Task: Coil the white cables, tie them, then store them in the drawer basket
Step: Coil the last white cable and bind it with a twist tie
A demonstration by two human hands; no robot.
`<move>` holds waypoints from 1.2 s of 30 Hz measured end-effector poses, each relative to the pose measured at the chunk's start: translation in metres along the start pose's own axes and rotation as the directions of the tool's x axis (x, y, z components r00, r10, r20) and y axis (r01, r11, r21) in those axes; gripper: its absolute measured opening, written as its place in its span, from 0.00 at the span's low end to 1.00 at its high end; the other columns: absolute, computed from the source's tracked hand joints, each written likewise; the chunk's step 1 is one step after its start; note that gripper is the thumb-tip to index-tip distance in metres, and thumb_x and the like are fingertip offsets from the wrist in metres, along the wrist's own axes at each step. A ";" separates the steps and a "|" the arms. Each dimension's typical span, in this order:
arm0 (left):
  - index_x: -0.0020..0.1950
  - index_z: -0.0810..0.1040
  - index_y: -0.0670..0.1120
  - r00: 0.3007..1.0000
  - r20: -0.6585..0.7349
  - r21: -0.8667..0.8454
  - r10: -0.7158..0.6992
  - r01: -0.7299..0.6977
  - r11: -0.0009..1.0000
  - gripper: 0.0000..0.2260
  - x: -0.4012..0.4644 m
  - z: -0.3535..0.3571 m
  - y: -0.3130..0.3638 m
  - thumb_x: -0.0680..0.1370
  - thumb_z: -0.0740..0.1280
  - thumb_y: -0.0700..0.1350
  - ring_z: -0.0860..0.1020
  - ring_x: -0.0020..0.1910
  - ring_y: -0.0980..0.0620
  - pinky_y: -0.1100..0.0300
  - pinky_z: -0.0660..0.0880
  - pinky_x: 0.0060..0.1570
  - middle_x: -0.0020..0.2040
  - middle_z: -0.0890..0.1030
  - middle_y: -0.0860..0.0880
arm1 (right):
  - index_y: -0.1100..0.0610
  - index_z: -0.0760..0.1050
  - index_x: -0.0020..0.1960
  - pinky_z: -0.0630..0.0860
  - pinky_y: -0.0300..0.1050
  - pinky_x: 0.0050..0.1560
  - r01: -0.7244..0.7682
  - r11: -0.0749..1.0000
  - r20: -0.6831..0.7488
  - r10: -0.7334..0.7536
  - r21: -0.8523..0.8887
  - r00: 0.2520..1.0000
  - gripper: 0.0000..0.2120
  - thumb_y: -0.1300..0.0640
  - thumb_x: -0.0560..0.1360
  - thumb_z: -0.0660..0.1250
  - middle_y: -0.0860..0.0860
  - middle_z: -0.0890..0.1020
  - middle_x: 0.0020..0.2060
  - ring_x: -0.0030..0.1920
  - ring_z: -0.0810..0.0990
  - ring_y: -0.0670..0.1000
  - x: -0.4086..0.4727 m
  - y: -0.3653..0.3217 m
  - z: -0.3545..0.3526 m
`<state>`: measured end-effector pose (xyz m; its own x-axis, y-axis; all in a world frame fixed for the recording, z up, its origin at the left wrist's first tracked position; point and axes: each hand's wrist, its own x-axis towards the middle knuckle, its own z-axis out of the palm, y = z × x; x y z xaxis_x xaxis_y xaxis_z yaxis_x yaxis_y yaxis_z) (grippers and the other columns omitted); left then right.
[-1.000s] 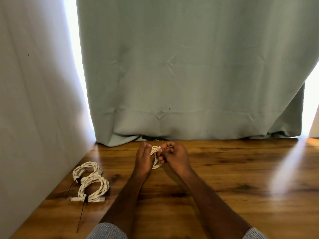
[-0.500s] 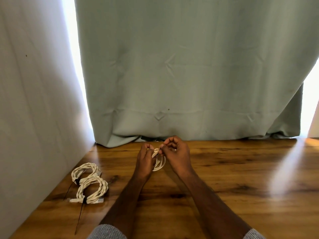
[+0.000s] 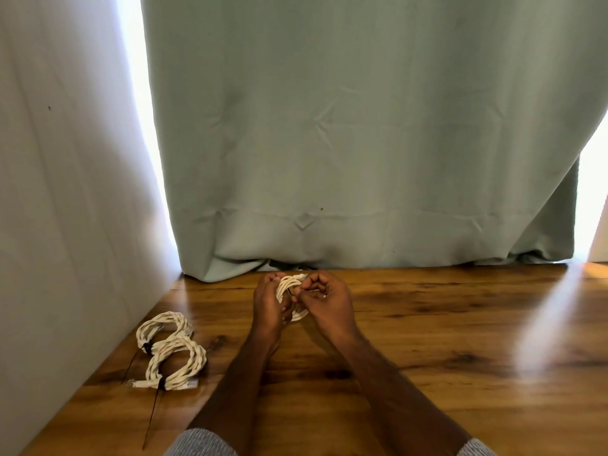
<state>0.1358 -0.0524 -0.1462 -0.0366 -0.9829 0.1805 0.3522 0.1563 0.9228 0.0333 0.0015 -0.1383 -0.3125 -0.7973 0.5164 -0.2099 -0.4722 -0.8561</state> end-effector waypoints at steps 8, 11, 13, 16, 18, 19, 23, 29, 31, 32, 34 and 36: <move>0.47 0.78 0.42 0.997 0.071 0.144 0.004 -0.014 0.989 0.13 -0.003 -0.002 -0.002 0.81 0.55 0.44 0.66 0.20 0.54 0.66 0.58 0.26 0.27 0.73 0.48 | 0.52 0.79 0.41 0.81 0.38 0.42 0.027 0.999 0.002 -0.027 -0.041 1.000 0.14 0.71 0.71 0.74 0.51 0.85 0.39 0.42 0.85 0.48 -0.002 -0.001 -0.004; 0.43 0.74 0.43 0.995 0.090 0.161 -0.031 0.016 0.987 0.12 -0.002 -0.002 -0.003 0.81 0.55 0.46 0.64 0.20 0.53 0.64 0.56 0.26 0.28 0.70 0.46 | 0.52 0.78 0.41 0.81 0.40 0.43 0.030 0.997 0.010 -0.029 -0.072 1.000 0.13 0.70 0.71 0.74 0.51 0.85 0.39 0.43 0.85 0.48 -0.002 0.001 -0.004; 0.45 0.71 0.45 0.996 0.080 0.175 -0.045 0.031 0.984 0.08 -0.003 -0.001 -0.002 0.81 0.55 0.44 0.65 0.20 0.55 0.66 0.57 0.24 0.29 0.70 0.46 | 0.52 0.78 0.40 0.82 0.41 0.43 0.036 0.995 0.007 -0.035 -0.094 0.999 0.14 0.71 0.71 0.73 0.52 0.85 0.39 0.42 0.85 0.49 -0.002 0.002 -0.004; 0.48 0.67 0.45 0.995 0.078 0.198 -0.054 0.038 0.979 0.05 -0.006 0.001 0.002 0.82 0.55 0.41 0.67 0.20 0.58 0.66 0.62 0.18 0.31 0.71 0.47 | 0.52 0.78 0.40 0.81 0.39 0.42 0.026 0.994 -0.001 -0.026 -0.109 1.000 0.15 0.72 0.70 0.72 0.50 0.84 0.38 0.40 0.84 0.45 -0.001 0.003 -0.005; 0.48 0.66 0.45 0.993 0.096 0.198 -0.070 0.049 0.979 0.05 -0.009 0.002 0.004 0.83 0.54 0.40 0.68 0.19 0.59 0.67 0.62 0.16 0.30 0.70 0.48 | 0.52 0.78 0.39 0.82 0.41 0.43 0.024 0.993 -0.021 -0.027 -0.114 0.999 0.15 0.72 0.70 0.72 0.49 0.84 0.37 0.40 0.84 0.45 -0.002 0.004 -0.006; 0.47 0.66 0.46 0.992 0.104 0.202 -0.077 0.055 0.978 0.06 -0.009 0.002 0.005 0.83 0.54 0.40 0.67 0.18 0.59 0.67 0.61 0.17 0.29 0.70 0.48 | 0.52 0.79 0.40 0.82 0.42 0.42 0.033 0.991 -0.030 -0.037 -0.127 0.999 0.14 0.71 0.70 0.73 0.49 0.84 0.37 0.40 0.84 0.45 -0.001 0.004 -0.006; 0.48 0.67 0.47 0.984 0.146 0.212 -0.100 0.068 0.975 0.07 -0.009 0.002 0.003 0.83 0.53 0.41 0.63 0.17 0.57 0.69 0.57 0.20 0.24 0.69 0.52 | 0.56 0.81 0.43 0.81 0.41 0.41 0.112 0.977 -0.022 -0.118 -0.180 0.993 0.09 0.69 0.71 0.72 0.48 0.84 0.37 0.39 0.83 0.45 -0.001 0.006 -0.008; 0.44 0.71 0.44 0.977 0.202 0.200 -0.065 0.024 0.980 0.11 -0.008 0.000 -0.002 0.83 0.53 0.43 0.58 0.20 0.54 0.65 0.54 0.25 0.24 0.64 0.47 | 0.52 0.82 0.45 0.81 0.42 0.45 0.216 0.951 0.039 -0.213 -0.219 0.976 0.10 0.68 0.72 0.73 0.45 0.84 0.39 0.42 0.84 0.46 0.003 0.008 -0.014; 0.43 0.71 0.43 0.977 0.206 0.202 -0.049 0.007 0.979 0.12 -0.008 0.000 -0.002 0.83 0.54 0.43 0.59 0.20 0.54 0.65 0.54 0.24 0.24 0.64 0.46 | 0.50 0.81 0.45 0.81 0.42 0.45 0.228 0.948 0.055 -0.221 -0.222 0.974 0.13 0.67 0.72 0.74 0.44 0.84 0.39 0.43 0.84 0.46 0.002 0.007 -0.016; 0.43 0.72 0.43 0.977 0.208 0.202 -0.040 -0.003 0.979 0.12 -0.008 0.001 -0.002 0.83 0.55 0.43 0.59 0.20 0.54 0.66 0.55 0.24 0.24 0.65 0.46 | 0.49 0.81 0.45 0.81 0.42 0.45 0.235 0.946 0.056 -0.228 -0.221 0.972 0.13 0.68 0.72 0.74 0.44 0.84 0.39 0.43 0.84 0.46 0.002 0.007 -0.016; 0.43 0.73 0.42 0.976 0.215 0.191 -0.008 -0.034 0.981 0.11 -0.007 0.001 -0.002 0.83 0.57 0.42 0.60 0.20 0.53 0.67 0.56 0.24 0.25 0.67 0.43 | 0.52 0.82 0.45 0.81 0.40 0.45 0.251 0.941 0.058 -0.244 -0.226 0.968 0.11 0.68 0.72 0.73 0.45 0.84 0.39 0.42 0.84 0.45 0.003 0.009 -0.017; 0.42 0.75 0.40 0.971 0.239 0.179 0.031 -0.075 0.981 0.11 -0.007 0.000 -0.002 0.82 0.59 0.41 0.61 0.20 0.53 0.66 0.57 0.24 0.27 0.70 0.41 | 0.54 0.82 0.45 0.80 0.39 0.44 0.262 0.939 0.056 -0.256 -0.224 0.965 0.10 0.68 0.72 0.73 0.45 0.84 0.39 0.41 0.83 0.45 0.004 0.010 -0.017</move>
<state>0.1353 -0.0455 -0.1492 -0.2480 -0.9259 0.2849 0.1810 0.2447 0.9526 0.0139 0.0003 -0.1442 -0.1961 -0.6697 0.7162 -0.4867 -0.5677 -0.6640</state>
